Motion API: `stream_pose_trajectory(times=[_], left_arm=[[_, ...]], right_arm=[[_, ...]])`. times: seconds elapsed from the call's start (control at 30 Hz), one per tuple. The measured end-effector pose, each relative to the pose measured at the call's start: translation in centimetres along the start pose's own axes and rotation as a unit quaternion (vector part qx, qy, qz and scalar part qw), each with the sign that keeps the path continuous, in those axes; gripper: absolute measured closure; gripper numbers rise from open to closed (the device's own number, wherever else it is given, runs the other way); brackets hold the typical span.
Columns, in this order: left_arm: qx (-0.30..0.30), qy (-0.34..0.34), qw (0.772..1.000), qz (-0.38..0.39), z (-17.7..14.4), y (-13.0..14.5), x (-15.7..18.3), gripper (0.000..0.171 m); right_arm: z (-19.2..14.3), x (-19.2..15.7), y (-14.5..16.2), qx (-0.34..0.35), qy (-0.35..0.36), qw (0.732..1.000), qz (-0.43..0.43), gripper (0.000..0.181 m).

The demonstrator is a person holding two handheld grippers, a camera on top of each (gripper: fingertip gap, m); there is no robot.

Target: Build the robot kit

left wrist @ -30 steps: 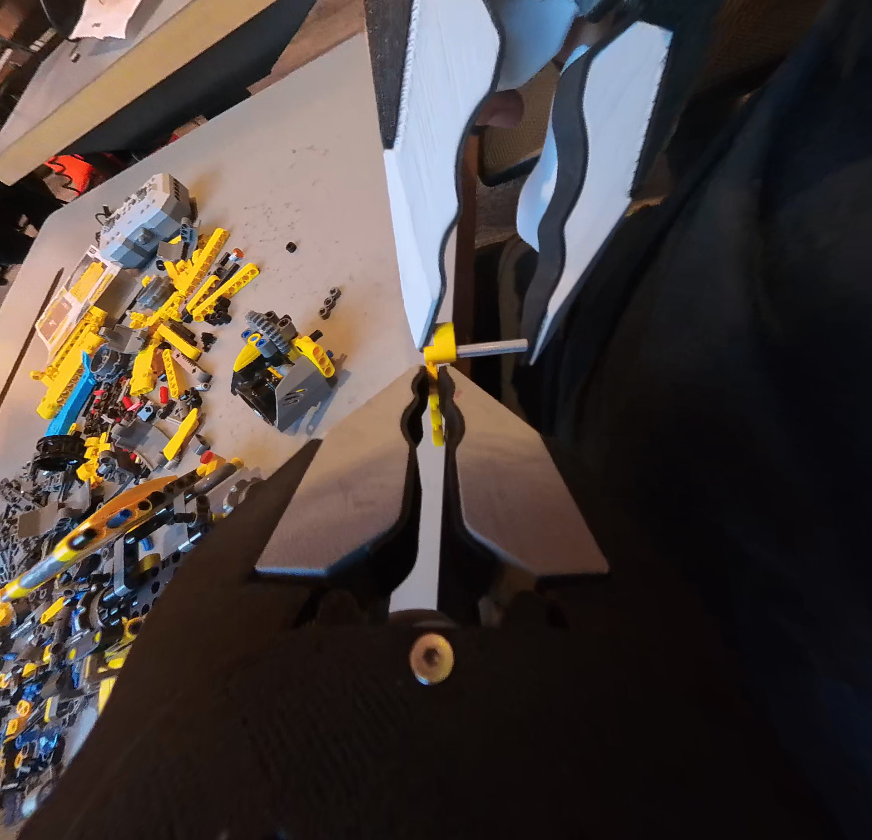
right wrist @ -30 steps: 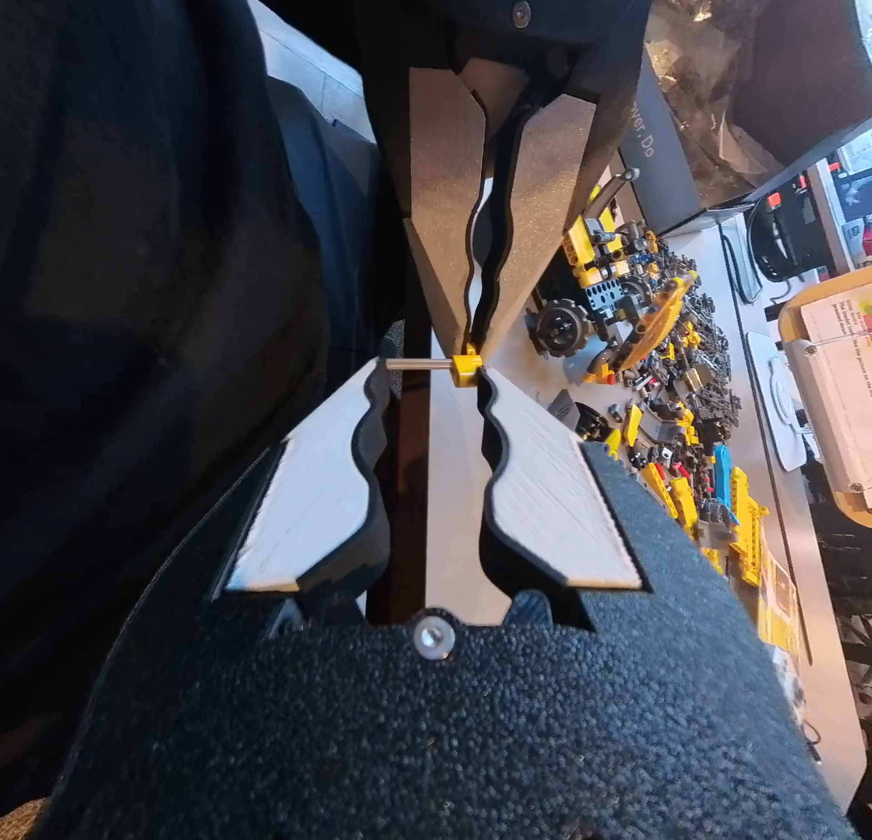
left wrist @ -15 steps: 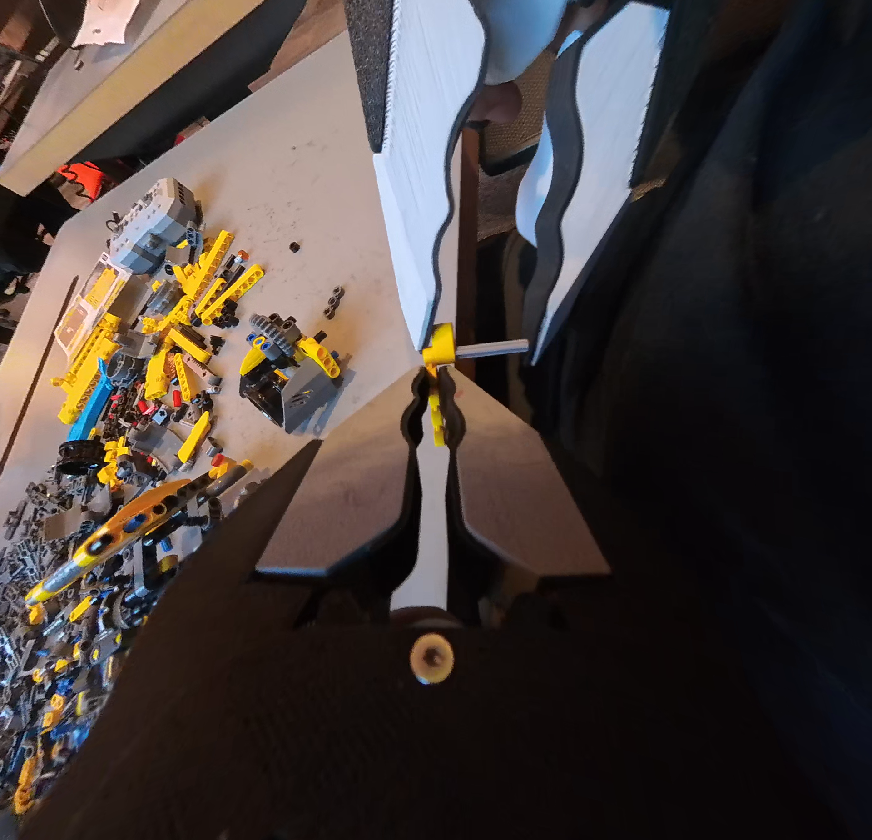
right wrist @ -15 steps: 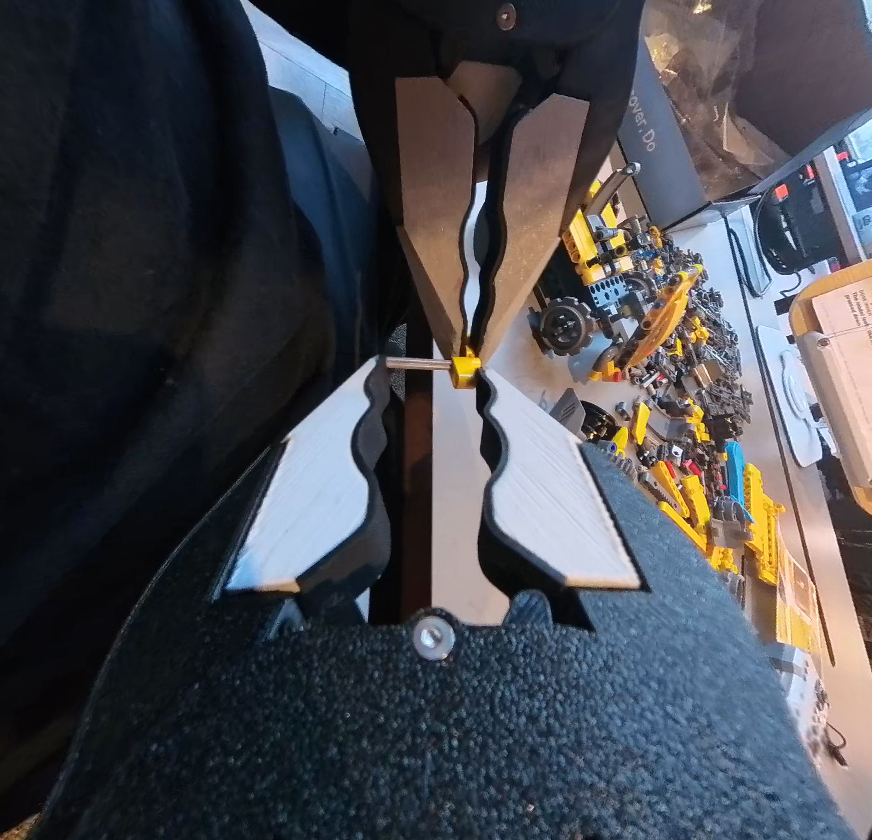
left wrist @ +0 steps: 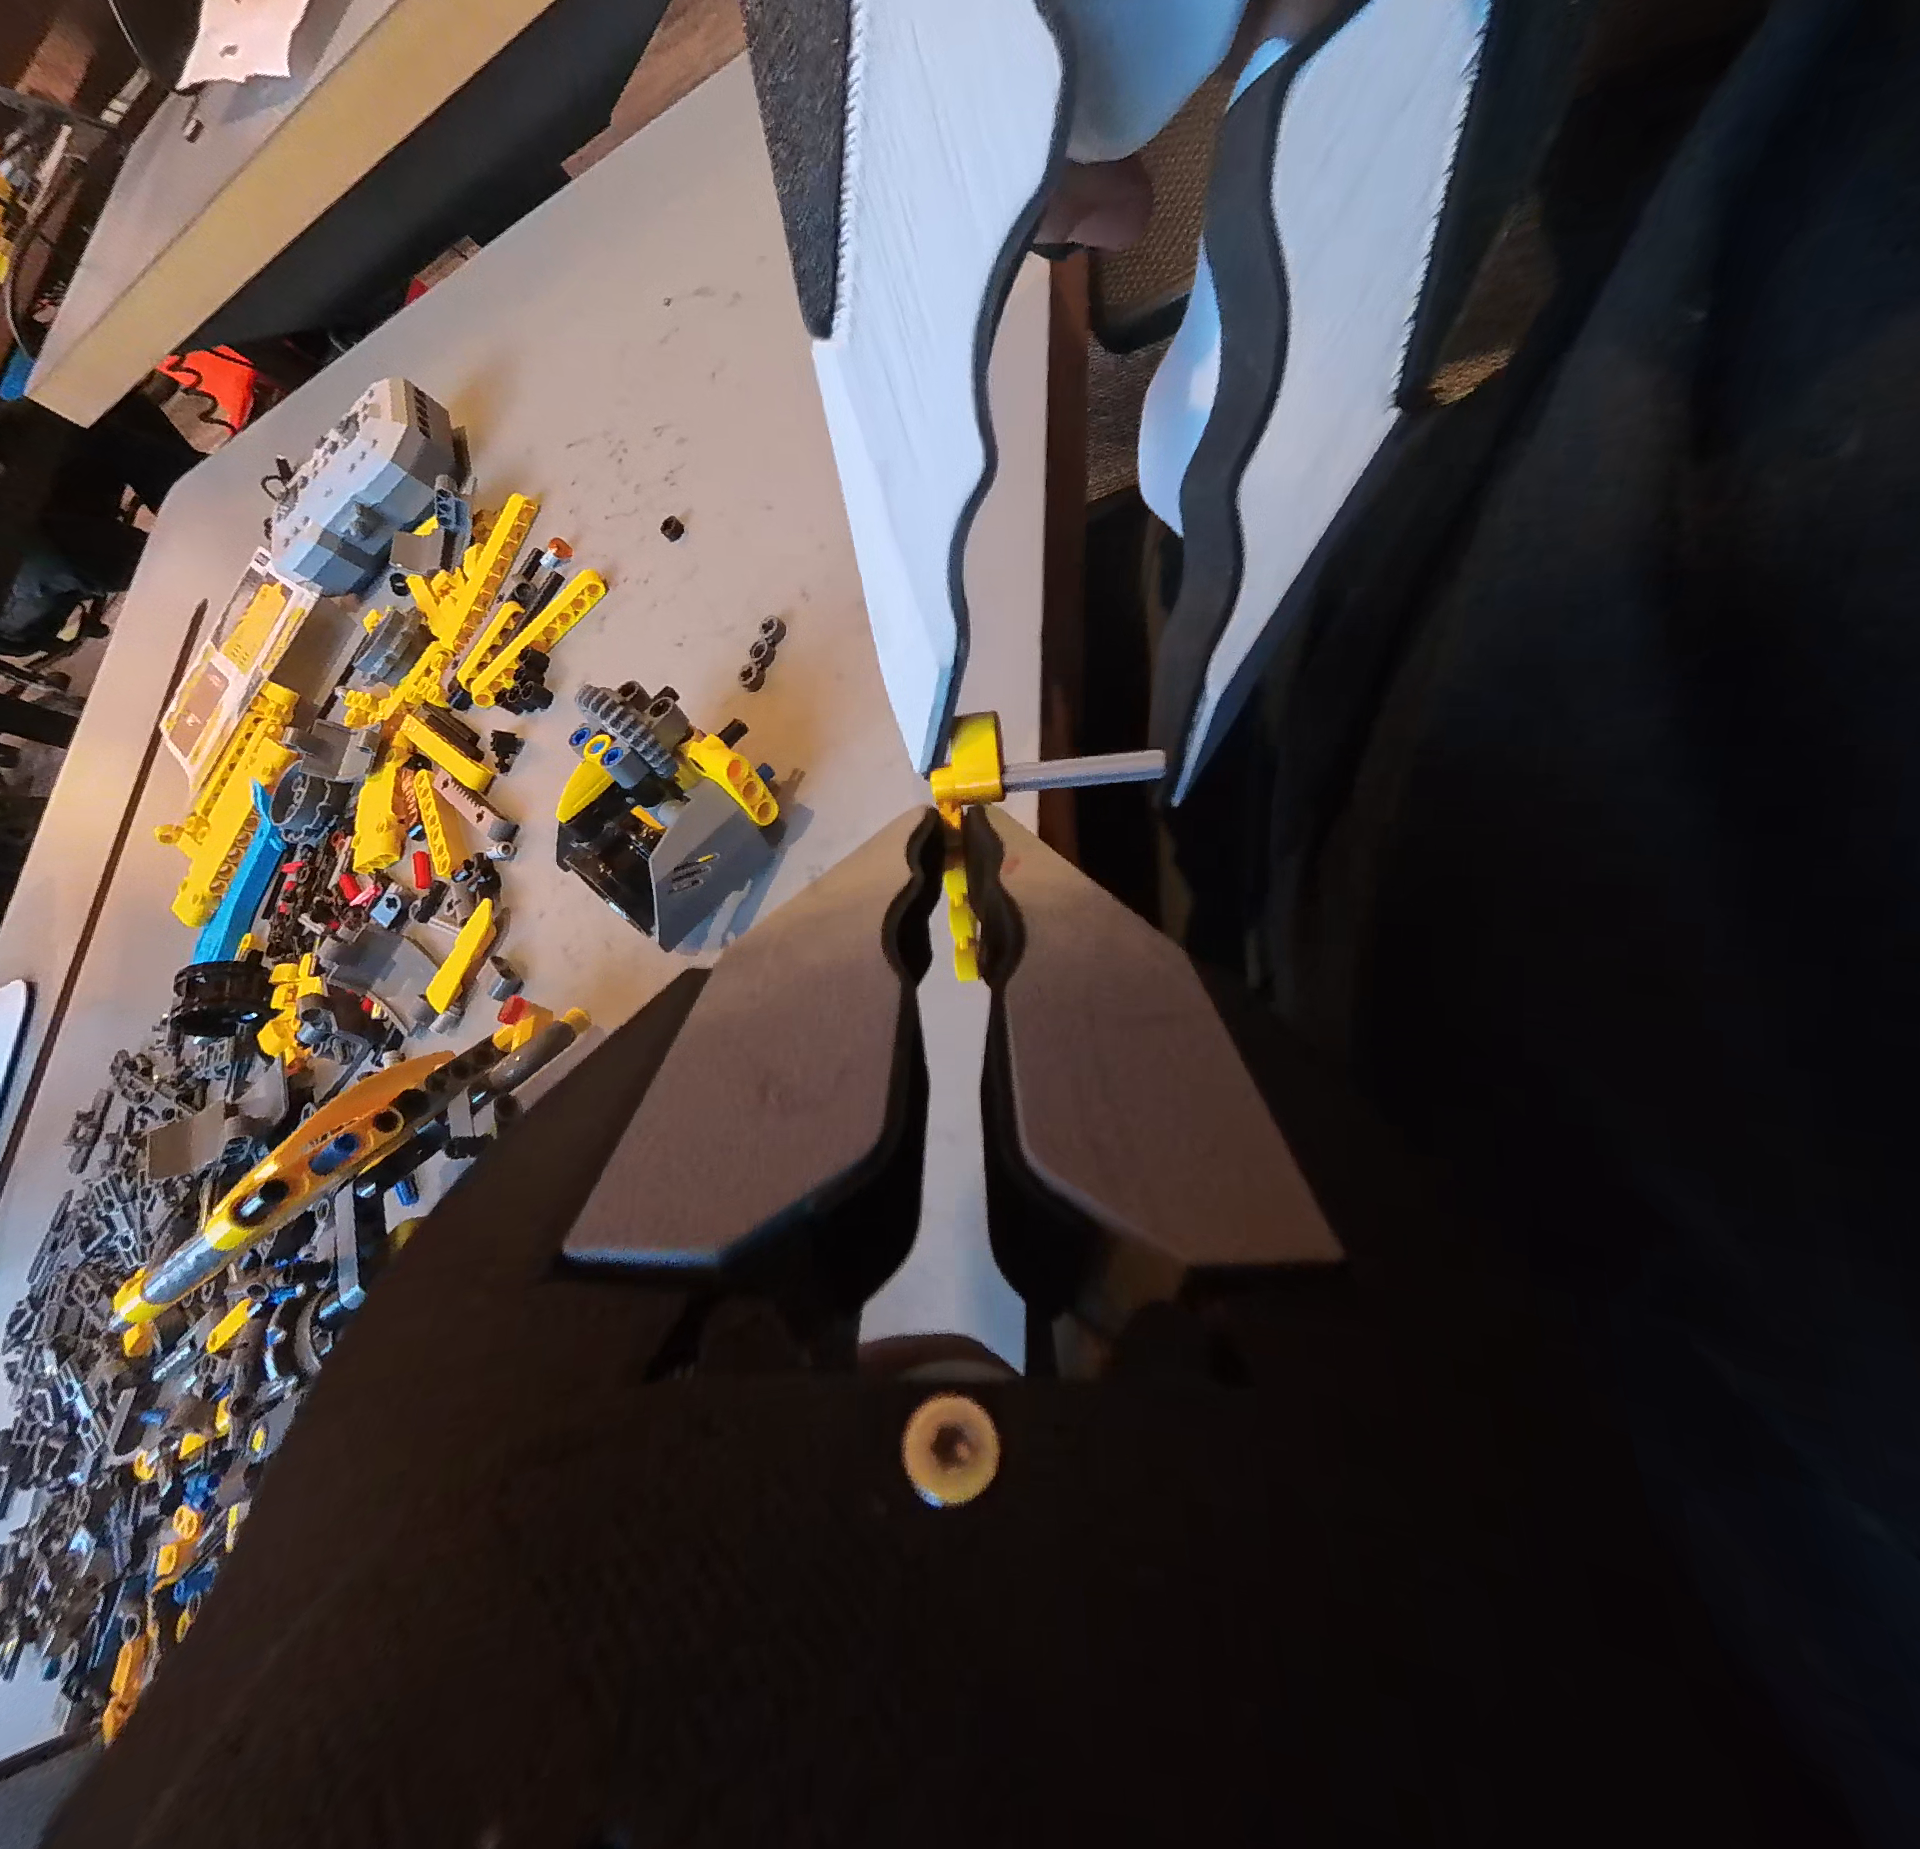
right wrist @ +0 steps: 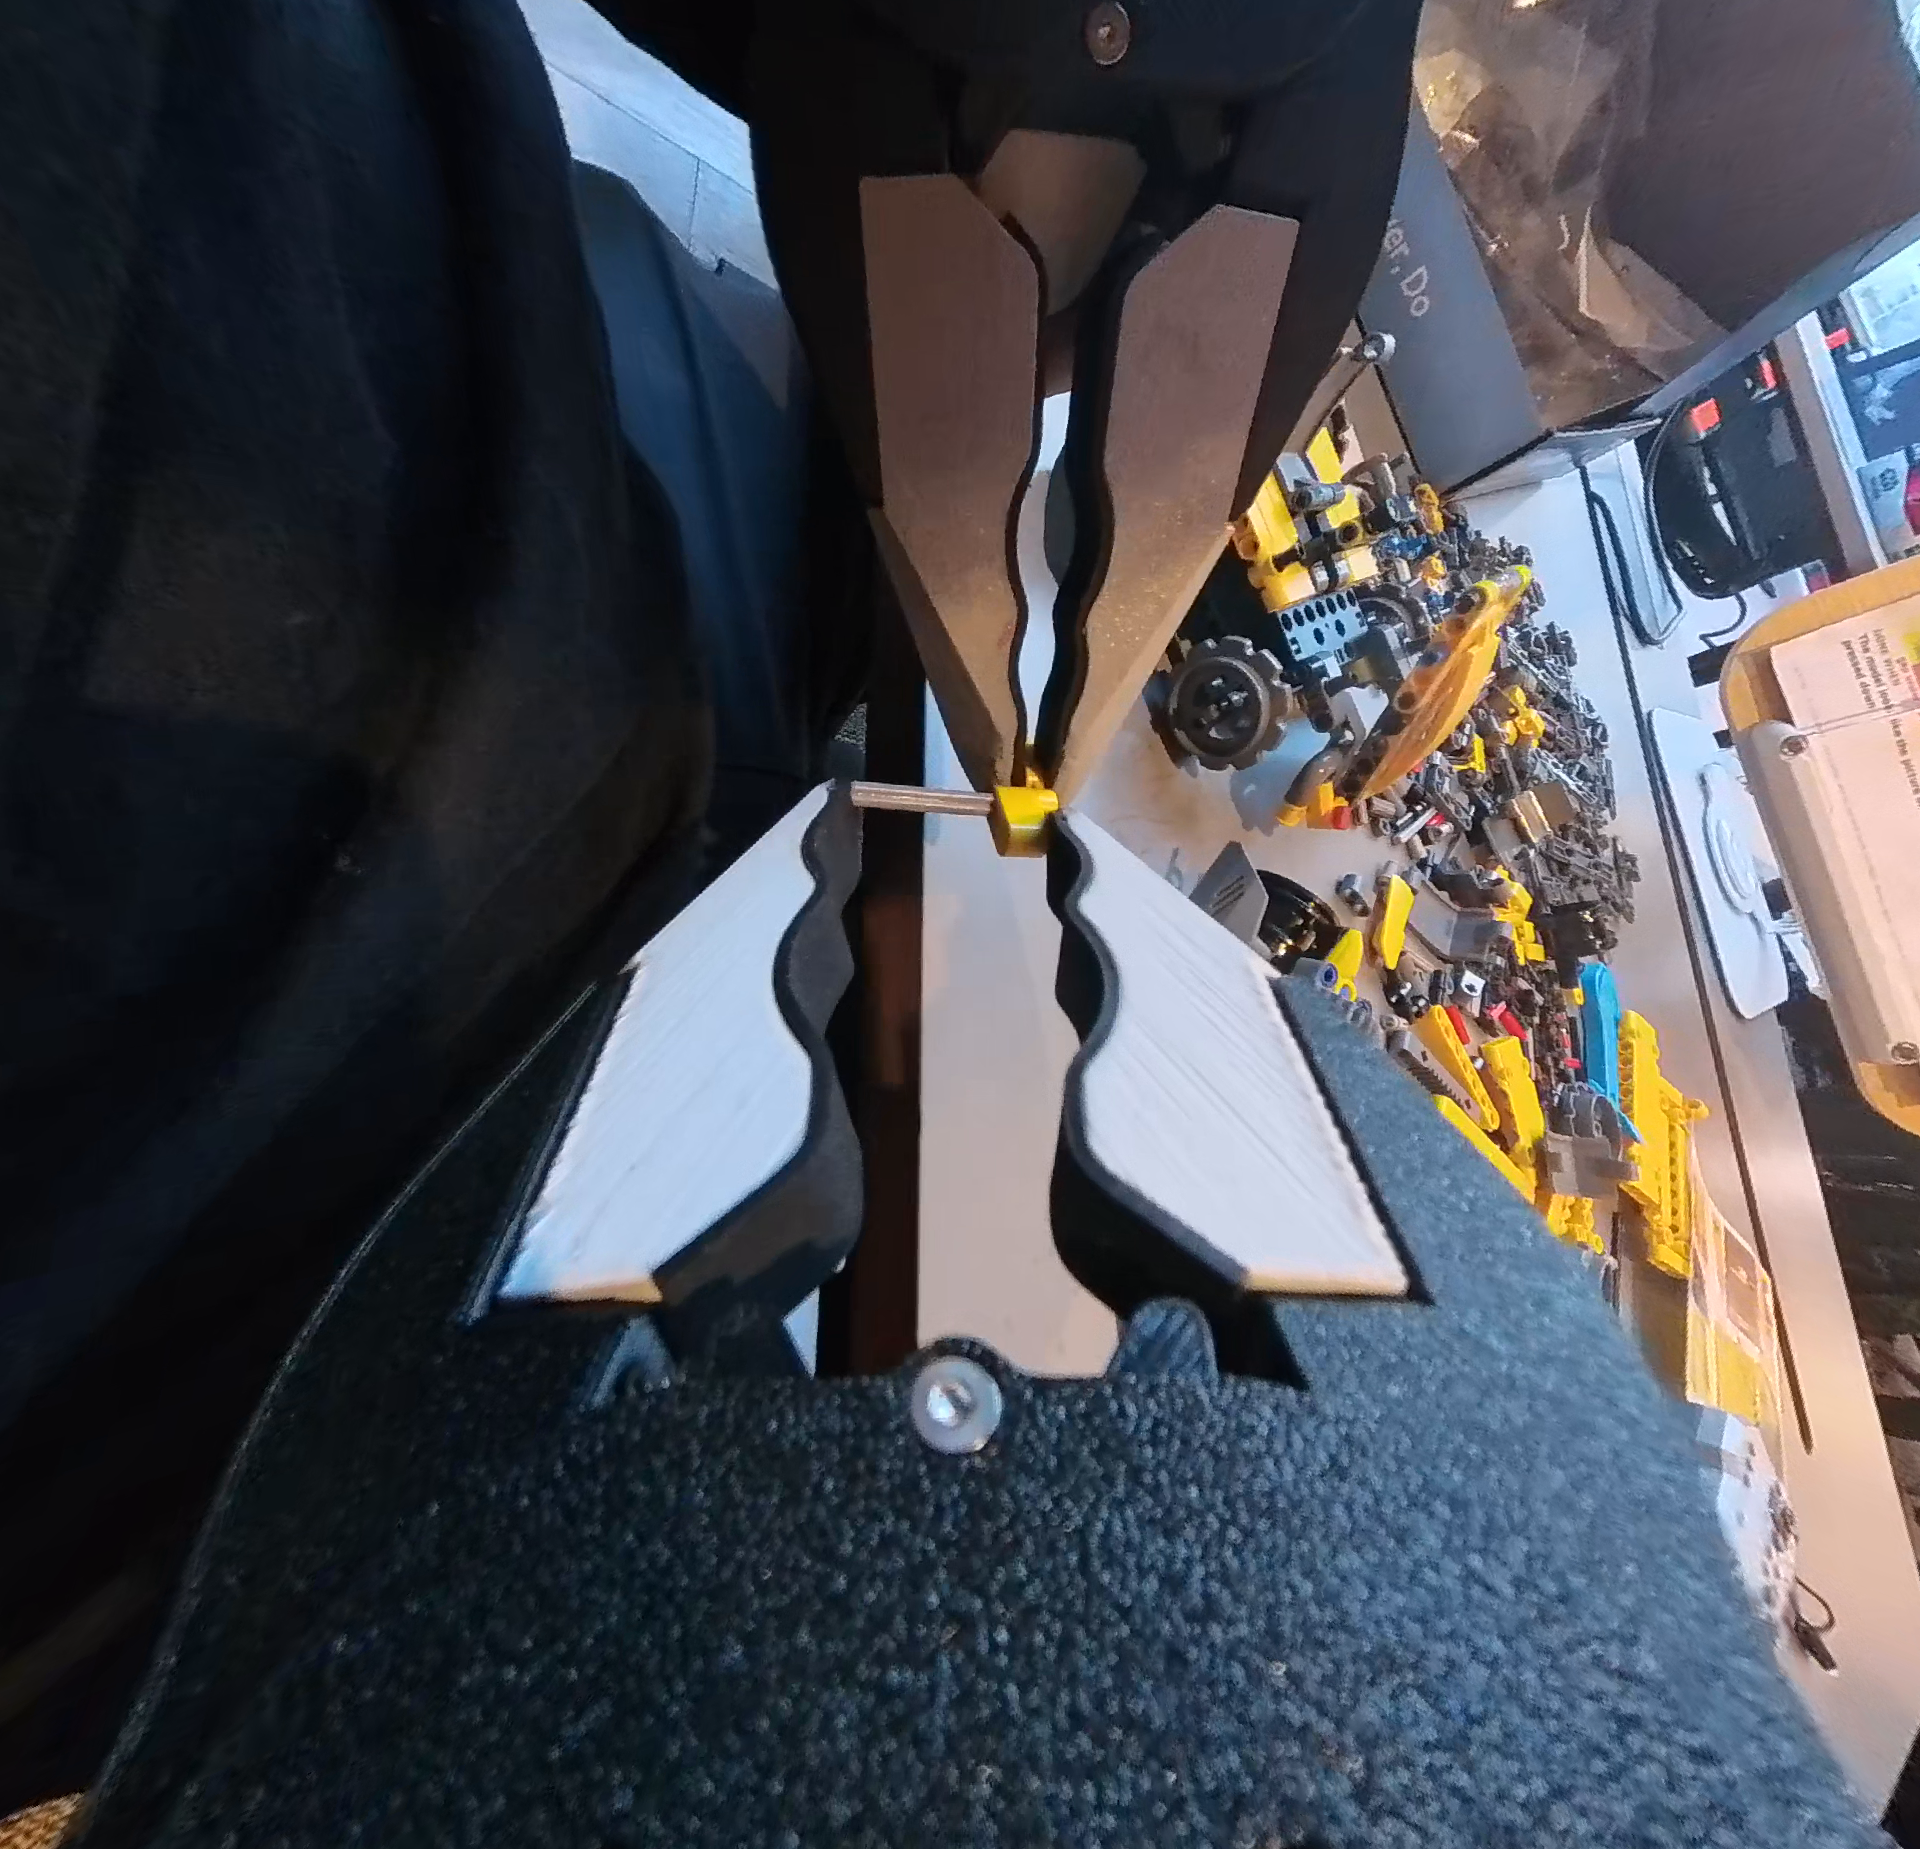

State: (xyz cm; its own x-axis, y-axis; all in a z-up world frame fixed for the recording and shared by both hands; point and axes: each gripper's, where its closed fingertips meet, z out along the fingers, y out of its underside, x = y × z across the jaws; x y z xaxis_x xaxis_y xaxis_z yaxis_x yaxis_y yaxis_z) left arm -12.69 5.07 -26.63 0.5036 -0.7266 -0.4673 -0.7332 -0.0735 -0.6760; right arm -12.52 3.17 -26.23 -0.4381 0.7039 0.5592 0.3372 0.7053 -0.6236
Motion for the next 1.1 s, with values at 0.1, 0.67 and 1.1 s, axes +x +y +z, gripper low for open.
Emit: stream_pose_trajectory(times=[0.1,0.67,1.1], left_arm=[[-0.002,-0.002,1.0,0.0,0.1,0.1,-0.1,0.171],[0.007,-0.061,0.998,0.015,0.3,0.0,-3.0,0.17],[0.041,-0.267,0.944,0.188,-1.6,-2.4,-5.7,0.171]], right_arm=[[0.1,0.0,0.1,0.0,0.0,1.0,0.0,0.145],[0.4,2.6,0.6,0.022,0.062,0.997,0.042,0.142],[-2.8,5.7,-1.2,0.22,0.009,0.921,0.321,0.135]])
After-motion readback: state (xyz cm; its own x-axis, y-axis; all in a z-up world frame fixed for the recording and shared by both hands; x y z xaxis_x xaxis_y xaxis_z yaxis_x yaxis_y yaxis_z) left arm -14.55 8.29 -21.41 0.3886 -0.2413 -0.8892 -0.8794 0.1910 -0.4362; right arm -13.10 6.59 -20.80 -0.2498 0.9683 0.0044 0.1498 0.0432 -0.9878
